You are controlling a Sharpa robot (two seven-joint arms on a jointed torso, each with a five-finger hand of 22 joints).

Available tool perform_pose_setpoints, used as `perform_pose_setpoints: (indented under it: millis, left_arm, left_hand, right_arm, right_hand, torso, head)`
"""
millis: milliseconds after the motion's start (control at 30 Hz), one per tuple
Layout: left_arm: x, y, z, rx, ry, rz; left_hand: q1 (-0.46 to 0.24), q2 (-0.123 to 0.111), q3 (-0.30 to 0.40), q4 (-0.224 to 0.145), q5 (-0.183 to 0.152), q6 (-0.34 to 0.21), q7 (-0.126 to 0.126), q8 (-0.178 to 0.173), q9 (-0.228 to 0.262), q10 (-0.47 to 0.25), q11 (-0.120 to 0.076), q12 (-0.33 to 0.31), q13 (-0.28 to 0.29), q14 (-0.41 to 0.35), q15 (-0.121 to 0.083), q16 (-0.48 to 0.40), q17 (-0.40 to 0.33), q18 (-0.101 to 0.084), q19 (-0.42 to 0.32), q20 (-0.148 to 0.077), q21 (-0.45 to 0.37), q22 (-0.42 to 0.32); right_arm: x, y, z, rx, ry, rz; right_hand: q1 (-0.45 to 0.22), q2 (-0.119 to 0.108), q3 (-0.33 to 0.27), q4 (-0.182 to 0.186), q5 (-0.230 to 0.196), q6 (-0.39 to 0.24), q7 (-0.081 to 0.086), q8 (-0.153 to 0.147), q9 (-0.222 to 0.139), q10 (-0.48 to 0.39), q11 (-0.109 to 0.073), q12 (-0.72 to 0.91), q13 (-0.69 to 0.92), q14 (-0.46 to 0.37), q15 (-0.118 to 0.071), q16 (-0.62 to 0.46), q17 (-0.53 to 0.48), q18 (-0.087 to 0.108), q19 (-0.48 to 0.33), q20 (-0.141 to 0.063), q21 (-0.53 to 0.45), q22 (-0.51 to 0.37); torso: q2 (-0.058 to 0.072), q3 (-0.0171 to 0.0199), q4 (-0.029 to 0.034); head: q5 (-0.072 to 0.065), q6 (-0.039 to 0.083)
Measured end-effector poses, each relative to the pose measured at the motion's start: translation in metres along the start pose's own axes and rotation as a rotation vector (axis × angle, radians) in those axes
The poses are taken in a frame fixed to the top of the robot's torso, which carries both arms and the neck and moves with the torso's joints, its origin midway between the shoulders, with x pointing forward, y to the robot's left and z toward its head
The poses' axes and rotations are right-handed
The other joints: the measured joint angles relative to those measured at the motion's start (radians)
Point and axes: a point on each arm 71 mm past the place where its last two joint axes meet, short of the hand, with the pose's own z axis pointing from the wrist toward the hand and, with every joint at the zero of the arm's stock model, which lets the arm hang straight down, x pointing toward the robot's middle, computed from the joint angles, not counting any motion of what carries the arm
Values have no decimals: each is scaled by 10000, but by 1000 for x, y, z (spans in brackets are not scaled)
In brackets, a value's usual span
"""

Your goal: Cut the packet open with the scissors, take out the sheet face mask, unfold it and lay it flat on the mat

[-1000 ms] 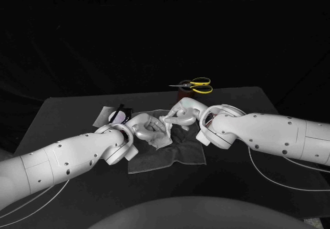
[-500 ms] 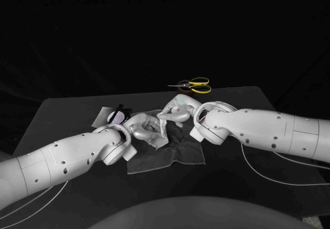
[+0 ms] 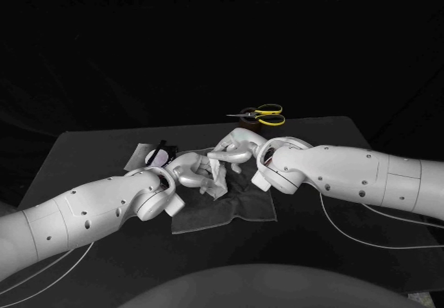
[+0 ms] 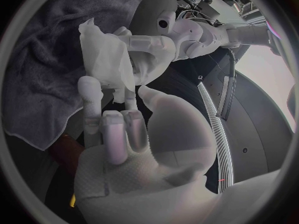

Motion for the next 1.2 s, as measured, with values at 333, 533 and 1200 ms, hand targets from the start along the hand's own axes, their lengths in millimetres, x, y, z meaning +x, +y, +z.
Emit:
perform_pose_setpoints:
  millis: [333, 533, 1200]
  left_arm:
    - [0, 2, 0, -42, 384, -508]
    - [0, 3, 2, -85, 530, -676]
    - [-1, 4, 6, -27, 852, -1198]
  left_hand:
    - [-88, 87, 280, -70, -1, 0, 0, 75, -50, -29, -43, -48, 1, -34, -34, 132, -35, 6, -55, -50, 194, 182]
    - [-88, 86, 335, -74, -1, 35, -35, 75, -65, 4, -75, -49, 1, -35, -34, 201, -47, 2, -54, -50, 337, 325]
    - [-180, 150, 541, -112, -2, 36, -35, 112, -117, 4, -147, -85, 3, -124, -120, 308, -73, -68, -34, -68, 533, 507]
  right_arm:
    - [1, -3, 3, -230, 310, 493]
    - [1, -4, 5, -530, 525, 898]
    - [2, -7, 10, -1122, 1499, 2508]
  right_hand:
    - [-496, 215, -935, 1127, 0, -369, 194, -471, -204, 18, 172, -3, -3, 18, 162, -12, 6, 46, -50, 165, -97, 43]
    - [-386, 642, -1014, 1205, 0, -371, 195, -556, -249, 19, 173, -22, 1, 18, 162, -24, 8, 100, -50, 165, -97, 82]
    - [-502, 1513, -1372, 1215, 0, -231, 138, -684, -317, 18, 171, -59, 0, 17, 162, 8, -2, 94, -124, 237, -221, 126]
  torso:
    - [0, 12, -4]
    - [-1, 12, -6]
    - [-6, -5, 0]
  head:
    - [1, 0]
    - [19, 0]
    - [112, 0]
